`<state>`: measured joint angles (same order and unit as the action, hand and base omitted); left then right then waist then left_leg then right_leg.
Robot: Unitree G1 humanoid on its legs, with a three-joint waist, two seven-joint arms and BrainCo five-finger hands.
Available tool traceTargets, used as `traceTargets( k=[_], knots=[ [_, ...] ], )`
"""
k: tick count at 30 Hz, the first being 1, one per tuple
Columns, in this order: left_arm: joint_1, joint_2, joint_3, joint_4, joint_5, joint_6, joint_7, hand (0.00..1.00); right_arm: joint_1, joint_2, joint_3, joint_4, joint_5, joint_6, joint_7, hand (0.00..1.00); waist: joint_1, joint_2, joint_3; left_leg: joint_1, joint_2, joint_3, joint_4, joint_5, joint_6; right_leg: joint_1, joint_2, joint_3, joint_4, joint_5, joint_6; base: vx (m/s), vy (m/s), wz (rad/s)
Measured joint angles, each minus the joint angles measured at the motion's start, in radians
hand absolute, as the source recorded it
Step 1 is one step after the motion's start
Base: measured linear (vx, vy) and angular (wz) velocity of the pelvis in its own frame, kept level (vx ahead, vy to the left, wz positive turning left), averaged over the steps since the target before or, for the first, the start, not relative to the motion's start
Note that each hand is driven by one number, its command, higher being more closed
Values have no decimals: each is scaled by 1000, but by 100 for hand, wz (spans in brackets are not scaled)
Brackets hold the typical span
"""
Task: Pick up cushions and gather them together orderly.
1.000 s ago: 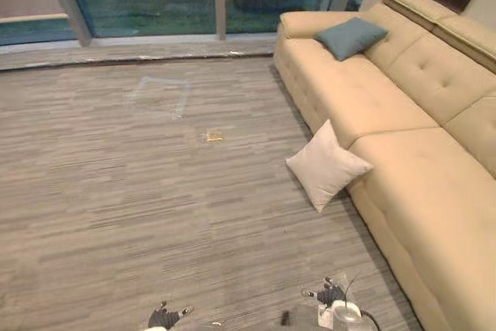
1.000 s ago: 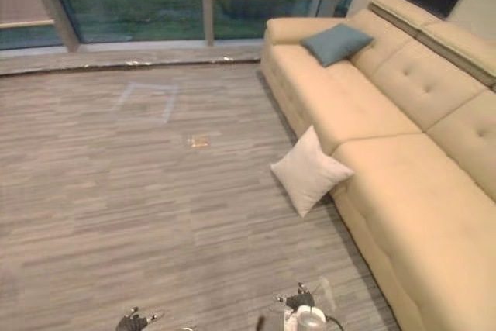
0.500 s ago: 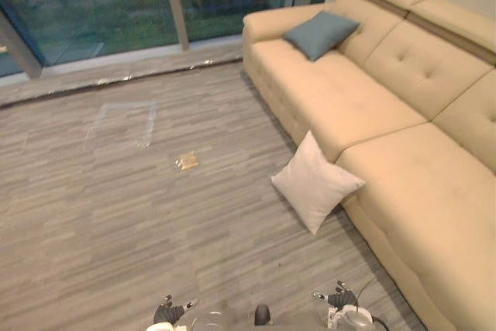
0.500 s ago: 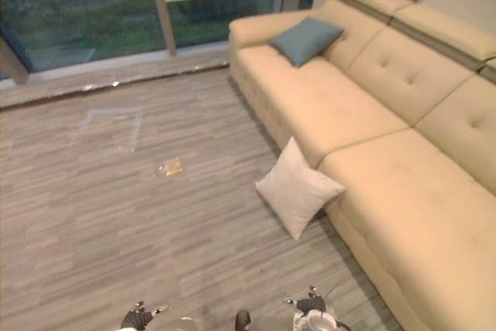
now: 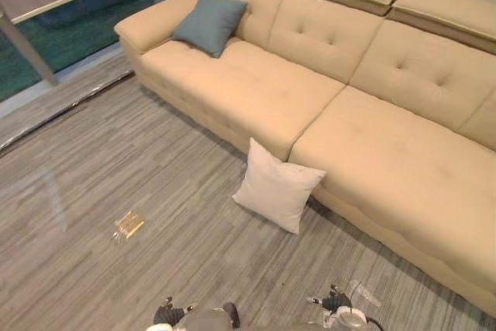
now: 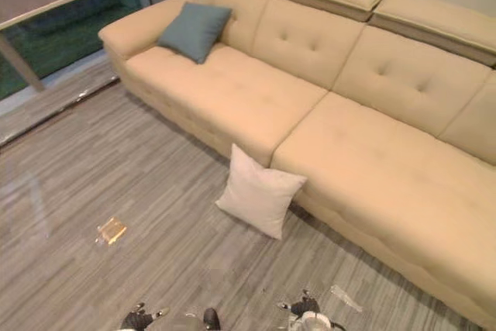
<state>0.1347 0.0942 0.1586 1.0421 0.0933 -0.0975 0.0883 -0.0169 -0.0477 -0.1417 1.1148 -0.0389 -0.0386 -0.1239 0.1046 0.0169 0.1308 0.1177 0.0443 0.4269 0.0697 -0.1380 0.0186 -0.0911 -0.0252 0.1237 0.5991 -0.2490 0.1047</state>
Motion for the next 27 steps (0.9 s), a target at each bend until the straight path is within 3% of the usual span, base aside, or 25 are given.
traceTargets(
  k=[2, 5, 6, 7, 9, 10, 13, 14, 16, 17, 19, 20, 21, 23, 24, 25, 26, 27],
  knots=[
    [-7, 9, -11, 10, 0, -1, 0, 0, -4, 2, 29, -2, 0, -2, 5, 0, -12, -9, -8, 26, -5, 17, -16, -12, -7, -30, -23, -88, -55, -11, -10, 182, 65, -35],
    [-25, 12, -21, 15, 1, 1, -4, 0, -29, 1, 33, -2, 1, -2, 7, 0, -19, -10, -4, 38, 10, 46, -24, -33, -35, -109, 10, -140, -238, 39, -46, 176, -40, -40],
    [-27, 14, -21, 26, 0, 0, -4, 0, -38, -3, 33, -1, 2, -2, 8, 0, -25, -19, 14, 66, 16, 56, -22, -46, -56, -120, 29, -143, -327, 160, -73, 203, -99, -27],
    [-32, 19, -31, 42, 1, 1, -5, 0, -34, -7, 34, 2, 2, -2, 8, 0, -40, -8, 18, 83, 17, 36, -21, -54, -68, -98, 46, -154, -360, 208, -117, 221, -96, -25],
    [-39, 15, -31, 51, 1, 0, -6, 0, -43, -15, 32, 3, 2, -3, 8, 0, -42, 5, 21, 83, 34, -20, -15, -54, -68, -90, 65, -143, -356, 202, -123, 264, -159, -35],
    [-46, 9, -31, 60, 2, 1, -7, 0, -40, -21, 26, 1, 3, -1, 9, 0, -45, 10, 25, 94, 40, -61, -13, -54, -68, -99, 74, -134, -314, 165, -146, 290, -220, -37],
    [-53, 7, -30, 61, 2, 0, -7, 0, -20, -31, -4, -2, 12, -7, 11, 0, -57, 15, 23, 94, 51, -107, 57, -65, -85, -72, 72, -148, -292, 114, -148, 193, -131, 12],
    [-55, 7, -27, 59, 1, -1, -7, 0, -4, -33, -19, -2, 21, -9, 11, 0, -57, 12, 22, 55, 72, -143, 193, -86, -117, -33, 70, -154, -305, 84, -143, 210, -116, 22],
    [-60, 4, -19, 55, 1, 0, -7, 0, 4, -33, -25, -2, 22, -9, 10, 0, -56, 13, 21, -13, 98, -178, 365, -93, -128, 4, 74, -152, -327, 78, -144, 231, -101, 15],
    [-56, -10, -2, 46, 1, -1, -5, 0, 14, -35, -27, -1, 28, -8, 9, 0, -41, 18, 19, -83, 125, -194, 525, -103, -137, 34, 83, -141, -348, 78, -166, 256, -15, -10],
    [-44, -24, 22, 38, 0, -1, -3, 0, 12, -40, -34, 0, 41, -6, 7, 0, -39, 39, 10, -138, 142, -193, 630, -150, -117, 81, 89, -114, -368, 62, -189, 202, 66, -31],
    [-35, -29, 21, 28, -7, -2, -3, 0, 13, -40, -35, 0, 41, -4, 7, 0, -37, 40, 10, -173, 131, -186, 618, -187, -93, 116, 81, -86, -391, 62, -188, 238, 150, -58],
    [-24, -27, 20, 28, -17, -2, -3, 0, 13, -37, -36, 1, 41, 0, 7, 0, -31, 36, 11, -198, 112, -191, 553, -200, -91, 139, 64, -64, -403, 69, -177, 340, 243, -73],
    [-25, -19, 9, 27, -19, -2, -4, 0, 14, -37, -42, 1, 41, 0, 4, 0, -29, 29, 13, -247, 60, -249, 372, -174, -104, 167, 20, -28, -421, 61, -151, 250, 228, -65],
    [-25, -19, -9, 29, -19, -3, -3, 0, 17, -43, -42, 1, 41, 0, 3, 0, -30, 35, 11, -254, 38, -305, 204, -64, -128, 178, 3, -2, -434, 51, -126, 264, 274, -72],
    [-18, -21, -22, 32, -21, -4, -4, 0, 23, -47, -40, 1, 41, 1, 3, 0, -19, 41, 8, -237, 35, -303, 151, 64, -140, 189, -5, 23, -449, 46, -111, 345, 329, -65],
    [-21, -15, -22, 37, -24, -4, -4, 0, 27, -41, -38, 1, 41, 1, 2, 0, -17, 33, 3, -214, 12, -284, 123, 56, -100, 205, -25, 37, -472, 53, -89, 349, 321, -55],
    [-24, -4, -29, 41, -23, -5, -5, 0, 24, -33, -32, 1, 39, 1, 3, 0, -17, 25, -7, -212, -3, -263, 120, 48, -84, 210, -47, 38, -499, 73, -65, 297, 244, -39]
  ],
)
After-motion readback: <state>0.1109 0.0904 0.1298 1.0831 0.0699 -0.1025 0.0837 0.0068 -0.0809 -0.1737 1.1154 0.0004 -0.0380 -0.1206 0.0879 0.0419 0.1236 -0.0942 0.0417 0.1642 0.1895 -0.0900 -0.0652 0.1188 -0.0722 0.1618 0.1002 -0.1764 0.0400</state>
